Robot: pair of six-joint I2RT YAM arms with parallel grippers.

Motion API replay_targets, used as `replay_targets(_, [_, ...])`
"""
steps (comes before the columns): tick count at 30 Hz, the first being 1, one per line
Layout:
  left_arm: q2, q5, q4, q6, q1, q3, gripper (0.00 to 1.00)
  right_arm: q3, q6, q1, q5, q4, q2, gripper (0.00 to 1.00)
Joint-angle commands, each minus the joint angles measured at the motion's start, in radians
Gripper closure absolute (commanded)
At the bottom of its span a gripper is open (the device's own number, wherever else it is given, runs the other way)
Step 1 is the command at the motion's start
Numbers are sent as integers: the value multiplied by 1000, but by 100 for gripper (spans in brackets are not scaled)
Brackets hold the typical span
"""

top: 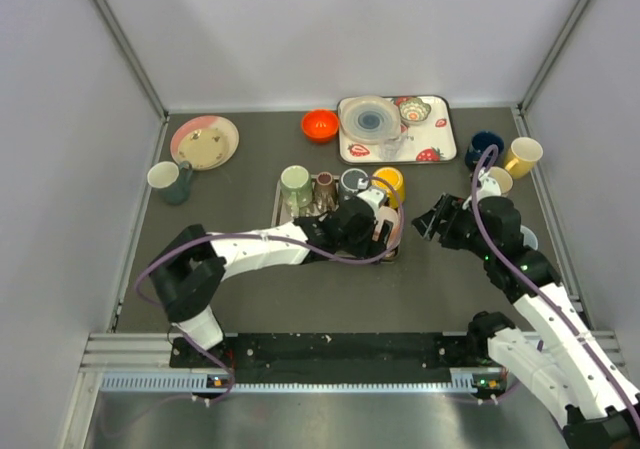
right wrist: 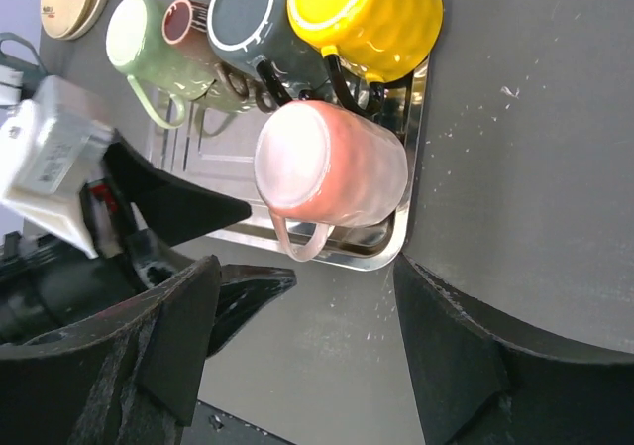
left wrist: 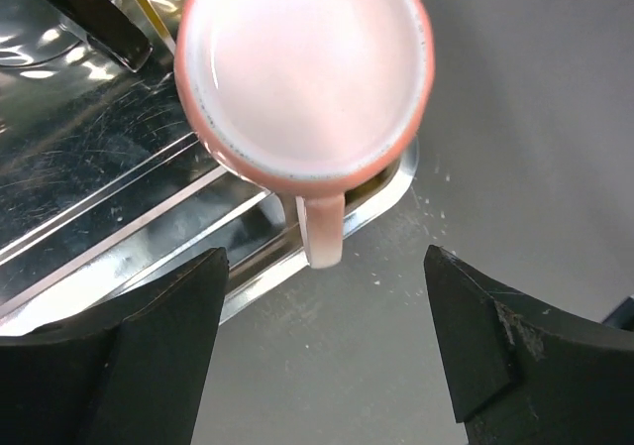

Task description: Turn the mug right side up

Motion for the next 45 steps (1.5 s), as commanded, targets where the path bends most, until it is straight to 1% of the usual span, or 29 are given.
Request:
replay_targets(1, [68, -1, -14, 45, 2, 74, 16, -22, -18, 9, -10, 21, -12, 29])
replay_targets(3, [85, -11, -23, 53, 3, 100, 16, -25, -17, 9, -12, 21, -10, 29])
replay_targets(6, [126, -37, -66, 62, 3, 154, 19, -24, -20, 9, -10, 21, -10, 29])
replay_targets(10, [166, -38, -108, 89, 9, 202, 24, -18, -28, 9, -12, 19, -15, 29])
replay_targets(13, [186, -35, -138, 105, 16, 229, 30, -16, -29, 9, -13, 21, -21, 29])
replay_targets(14, [189, -34, -145, 106, 17, 240, 33, -16, -29, 9, -15, 21, -24, 29])
replay_targets(17, [205, -18, -169, 112, 25, 249, 39, -16, -29, 9, -16, 19, -27, 30])
replay_targets(18, [206, -14, -171, 116, 28, 249, 42, -16, -29, 9, -16, 18, -27, 30])
replay_targets(27, [226, 6, -185, 120, 32, 254, 53, -16, -28, 9, -15, 18, -31, 29])
replay_targets(28, [228, 9, -186, 120, 34, 254, 58, -18, -28, 10, -16, 18, -33, 30])
replay_targets(31, [228, 20, -185, 120, 34, 252, 65, -22, -26, 9, -16, 16, -38, 30])
replay_targets(32, [228, 23, -186, 123, 34, 252, 71, -22, -23, 9, -15, 16, -38, 30])
replay_targets(34, [226, 32, -186, 126, 34, 254, 76, -24, -23, 9, -15, 14, -39, 30])
replay_targets(37, [218, 41, -185, 128, 34, 252, 95, -24, -22, 9, -15, 16, -39, 30])
replay_targets(38, [214, 45, -185, 125, 32, 251, 100, -24, -23, 9, -15, 14, -41, 30])
replay_targets(41, [176, 54, -178, 116, 32, 225, 100, -21, -22, 9, -13, 13, -41, 30])
replay_targets(44, [88, 42, -159, 94, 32, 171, 100, -13, -20, 9, -13, 7, -42, 30])
replay_targets(45, [30, 35, -154, 88, 32, 156, 100, -8, -22, 9, -15, 5, -44, 30])
